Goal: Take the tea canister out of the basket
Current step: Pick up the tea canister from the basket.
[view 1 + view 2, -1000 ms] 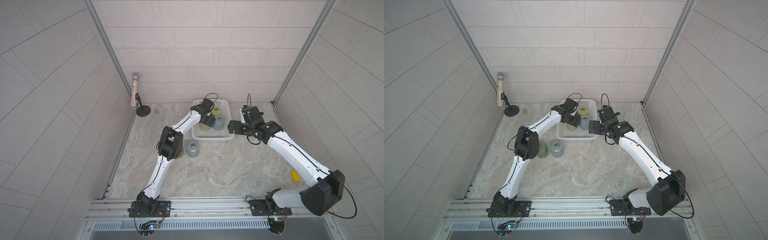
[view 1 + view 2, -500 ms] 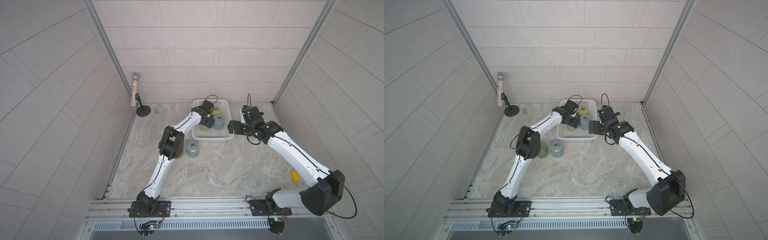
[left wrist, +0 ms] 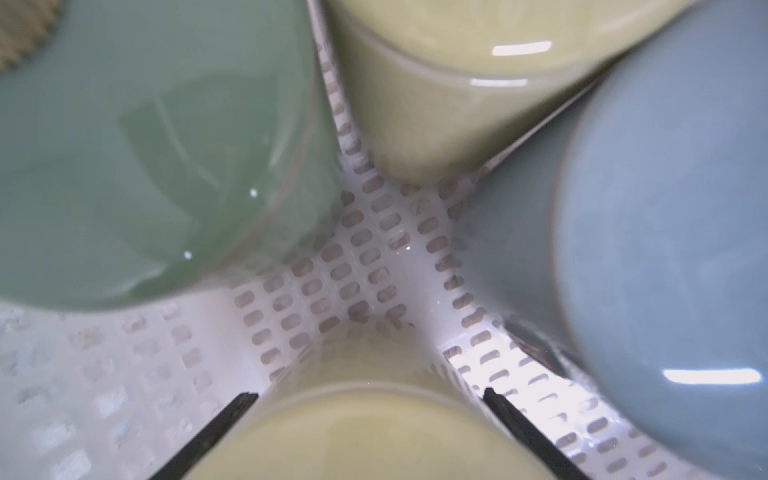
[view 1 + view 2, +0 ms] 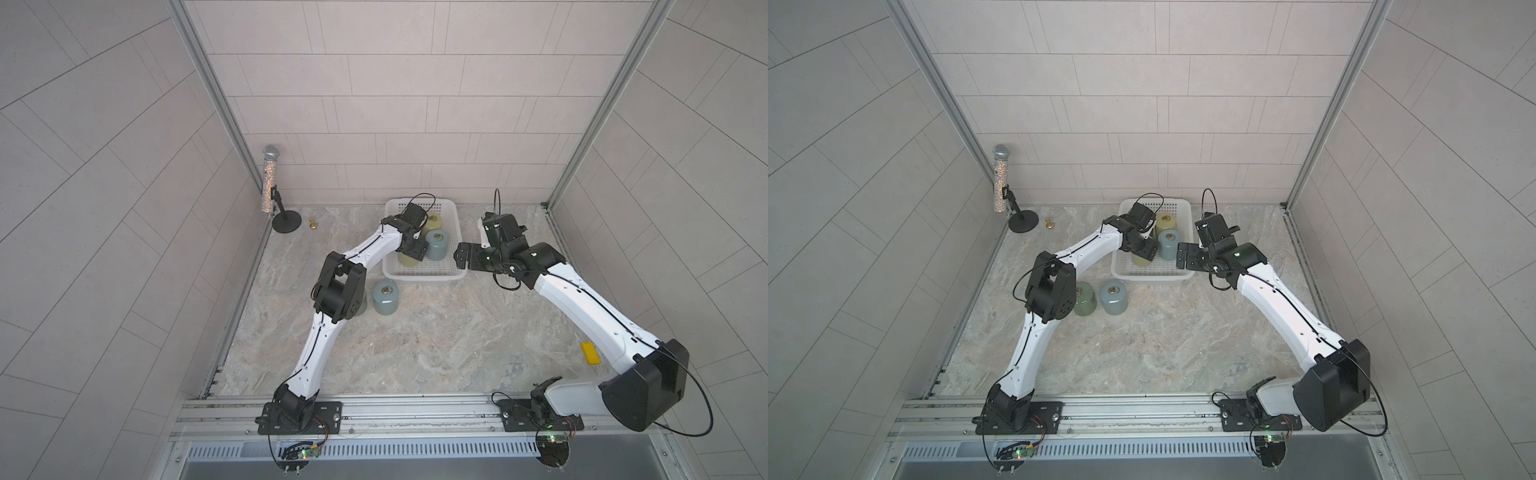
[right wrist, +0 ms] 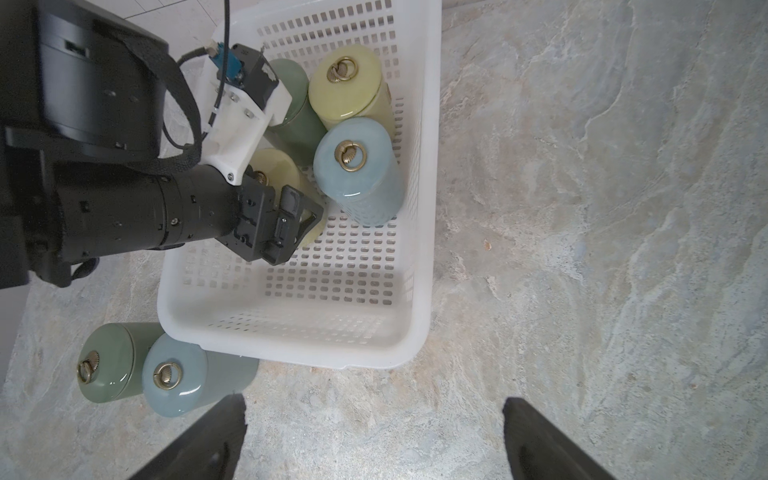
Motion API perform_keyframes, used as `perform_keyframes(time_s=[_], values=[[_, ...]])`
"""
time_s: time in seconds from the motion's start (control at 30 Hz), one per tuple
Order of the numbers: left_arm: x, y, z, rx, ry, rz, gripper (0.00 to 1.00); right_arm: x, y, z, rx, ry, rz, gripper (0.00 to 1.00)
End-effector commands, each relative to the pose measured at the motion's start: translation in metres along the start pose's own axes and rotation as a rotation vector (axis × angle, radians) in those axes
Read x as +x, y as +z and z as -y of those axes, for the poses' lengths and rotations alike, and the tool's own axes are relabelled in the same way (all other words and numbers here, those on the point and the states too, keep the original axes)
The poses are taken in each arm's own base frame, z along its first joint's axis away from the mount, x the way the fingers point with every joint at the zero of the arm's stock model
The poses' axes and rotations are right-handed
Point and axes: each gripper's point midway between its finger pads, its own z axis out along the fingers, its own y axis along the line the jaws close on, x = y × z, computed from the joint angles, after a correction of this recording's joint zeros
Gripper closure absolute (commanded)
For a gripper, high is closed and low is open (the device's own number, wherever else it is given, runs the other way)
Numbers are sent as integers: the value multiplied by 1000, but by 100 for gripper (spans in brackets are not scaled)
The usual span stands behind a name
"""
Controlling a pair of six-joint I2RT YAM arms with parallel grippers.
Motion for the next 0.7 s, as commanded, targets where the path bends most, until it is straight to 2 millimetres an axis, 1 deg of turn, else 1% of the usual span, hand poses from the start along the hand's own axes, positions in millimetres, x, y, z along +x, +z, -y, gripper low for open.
perform_keyframes(time_s=[0.0, 0.23, 0.47, 0.67], values=[[-16, -49, -15, -28, -46, 62, 22, 2, -5, 2, -9, 9, 9, 0], [-19, -78, -16, -27, -67, 96, 22, 7, -8, 3, -17, 5, 8, 0], [-20, -99, -13, -18, -78, 116, 22, 13, -11, 2, -30, 8, 7, 0], [-24, -128, -7, -3, -103, 159, 22, 21, -11, 3, -32, -7, -6, 0]])
